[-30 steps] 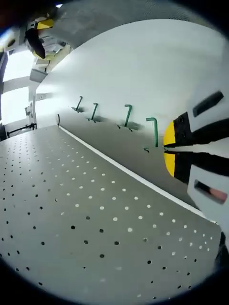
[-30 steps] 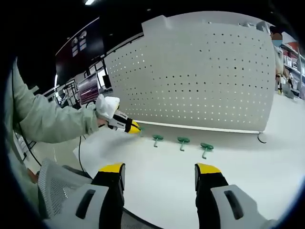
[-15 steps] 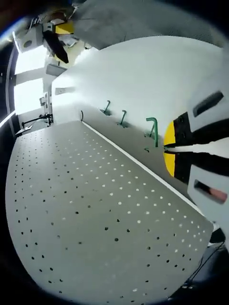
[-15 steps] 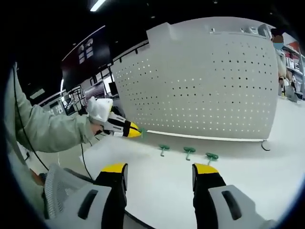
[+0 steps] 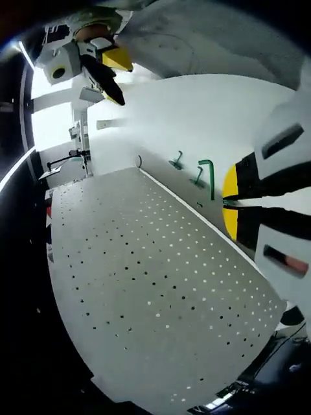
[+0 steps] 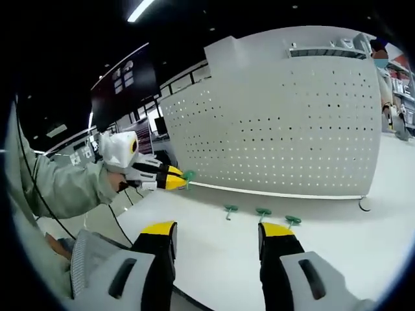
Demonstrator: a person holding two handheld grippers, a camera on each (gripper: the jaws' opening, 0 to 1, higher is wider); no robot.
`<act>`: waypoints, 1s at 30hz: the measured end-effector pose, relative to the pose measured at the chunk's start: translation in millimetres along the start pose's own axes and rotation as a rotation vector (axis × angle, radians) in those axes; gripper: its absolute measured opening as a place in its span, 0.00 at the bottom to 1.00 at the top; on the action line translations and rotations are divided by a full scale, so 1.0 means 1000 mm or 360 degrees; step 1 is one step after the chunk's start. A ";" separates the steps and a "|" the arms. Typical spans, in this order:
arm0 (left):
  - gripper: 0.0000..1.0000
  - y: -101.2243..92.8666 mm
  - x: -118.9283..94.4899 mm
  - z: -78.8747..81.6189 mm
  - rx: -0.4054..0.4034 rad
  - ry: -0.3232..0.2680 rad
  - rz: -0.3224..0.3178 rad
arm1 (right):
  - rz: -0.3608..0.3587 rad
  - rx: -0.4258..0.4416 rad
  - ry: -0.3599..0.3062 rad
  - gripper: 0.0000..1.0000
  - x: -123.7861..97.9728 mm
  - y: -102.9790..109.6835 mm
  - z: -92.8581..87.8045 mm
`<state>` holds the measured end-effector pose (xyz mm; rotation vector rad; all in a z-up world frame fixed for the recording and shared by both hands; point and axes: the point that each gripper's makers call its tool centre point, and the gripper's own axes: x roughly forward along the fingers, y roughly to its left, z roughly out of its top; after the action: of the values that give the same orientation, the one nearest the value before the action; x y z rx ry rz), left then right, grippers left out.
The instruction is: Insert the hook assembly into the mounting plate slot until the hook locks in place.
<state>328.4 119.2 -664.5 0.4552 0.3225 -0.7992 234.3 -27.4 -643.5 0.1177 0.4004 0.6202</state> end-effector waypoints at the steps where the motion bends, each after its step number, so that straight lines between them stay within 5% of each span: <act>1: 0.03 -0.001 -0.001 0.002 -0.0009 -0.0013 0.0002 | 0.0001 0.0000 -0.0019 0.48 -0.001 0.001 0.003; 12: 0.03 -0.025 -0.014 0.036 -0.0197 -0.0170 0.0046 | 0.0030 -0.0028 -0.0164 0.44 -0.009 0.008 0.033; 14: 0.03 -0.030 -0.014 0.042 -0.0129 -0.0176 0.0046 | 0.0033 -0.0040 -0.0180 0.42 -0.009 0.009 0.037; 21: 0.03 -0.040 -0.019 0.068 -0.0212 -0.0280 0.0037 | 0.0057 -0.0059 -0.0277 0.38 -0.014 0.017 0.057; 30: 0.03 -0.047 -0.036 0.094 -0.0250 -0.0447 0.0158 | 0.0127 -0.0061 -0.0368 0.33 -0.015 0.035 0.080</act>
<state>279.8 65.1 -581.1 0.2060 0.0990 -0.7238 235.9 -7.2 -557.5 0.1677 0.1609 0.6842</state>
